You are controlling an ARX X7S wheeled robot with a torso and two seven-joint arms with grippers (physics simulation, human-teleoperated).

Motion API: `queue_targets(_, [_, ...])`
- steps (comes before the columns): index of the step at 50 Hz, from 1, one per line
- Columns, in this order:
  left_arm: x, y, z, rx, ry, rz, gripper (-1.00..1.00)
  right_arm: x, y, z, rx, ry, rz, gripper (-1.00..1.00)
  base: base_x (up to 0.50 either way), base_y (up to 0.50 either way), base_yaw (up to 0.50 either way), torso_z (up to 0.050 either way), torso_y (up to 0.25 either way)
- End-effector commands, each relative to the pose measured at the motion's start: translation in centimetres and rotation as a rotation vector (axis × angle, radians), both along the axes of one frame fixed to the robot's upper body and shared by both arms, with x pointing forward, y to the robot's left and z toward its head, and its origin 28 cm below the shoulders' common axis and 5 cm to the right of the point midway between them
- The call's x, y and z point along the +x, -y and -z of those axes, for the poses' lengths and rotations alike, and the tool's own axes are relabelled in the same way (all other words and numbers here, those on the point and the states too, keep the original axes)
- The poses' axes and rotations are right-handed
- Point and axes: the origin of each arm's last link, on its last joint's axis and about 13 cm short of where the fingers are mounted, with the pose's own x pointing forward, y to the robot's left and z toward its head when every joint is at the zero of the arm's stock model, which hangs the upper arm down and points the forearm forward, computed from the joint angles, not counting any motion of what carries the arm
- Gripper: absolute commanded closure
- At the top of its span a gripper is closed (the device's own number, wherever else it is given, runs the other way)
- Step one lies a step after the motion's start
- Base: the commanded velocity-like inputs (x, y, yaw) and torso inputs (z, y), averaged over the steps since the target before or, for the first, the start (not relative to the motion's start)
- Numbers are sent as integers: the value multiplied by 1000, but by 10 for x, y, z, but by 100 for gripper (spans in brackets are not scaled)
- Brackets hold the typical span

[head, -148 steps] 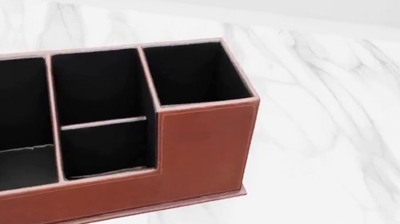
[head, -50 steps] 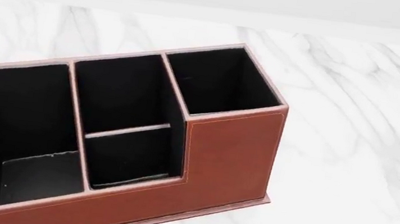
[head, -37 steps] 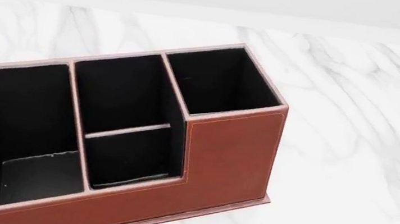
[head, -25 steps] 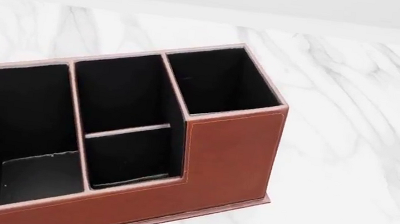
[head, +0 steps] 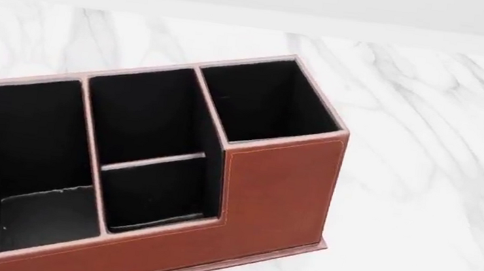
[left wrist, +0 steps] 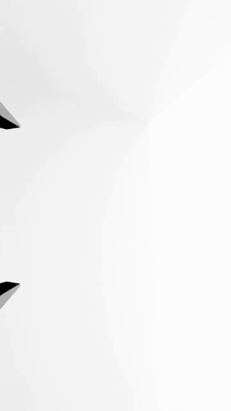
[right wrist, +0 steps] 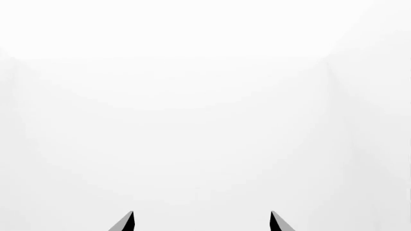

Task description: Pick up the book and place it in the back compartment of the caddy.

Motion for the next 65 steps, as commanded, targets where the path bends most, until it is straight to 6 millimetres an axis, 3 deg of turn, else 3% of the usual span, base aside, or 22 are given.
queue_targets(1, [0,0,0,1,0,-2,-100,0,-1,1,-14,9,12,-100,0,0,0,0,0])
queue_targets(42, [2,-5,-6,26,-12,-18,-100,-2,-1,1,-4,18,-19,-100,0,40,0,0,0])
queue_targets(44, [5,-7,-11,84,-59,0,-100,-3,-1,1,-7,20,-20,-100,0,0,0,0,0])
queue_targets(45, [4,-7,-15,109,-85,104,-100,-3,-1,0,-6,22,-20,-100,0,0,0,0,0])
queue_targets(50, [7,-8,-17,124,-107,98,-100,-4,-1,0,-6,22,-19,-100,0,0,0,0,0])
queue_targets(51, [12,-12,-28,142,-142,203,-100,-4,0,0,-1,20,-25,-100,0,0,0,0,0])
queue_targets(55, [14,-14,-30,129,-152,211,-100,-4,0,0,0,20,-26,-100,0,0,0,0,0])
queue_targets(57, [25,-25,-40,123,-230,364,-100,-5,1,-1,3,27,-27,-100,0,0,0,0,0])
queue_targets(60, [25,-25,-40,123,-230,364,-100,-5,1,-1,3,27,-27,-100,0,0,0,0,0])
queue_targets(61, [35,-30,-42,164,-266,373,-100,-4,1,-1,4,21,-28,-100,0,0,0,0,0])
queue_targets(65, [43,-34,-44,164,-278,384,-100,-4,1,-1,3,22,-27,-100,0,0,0,0,0])
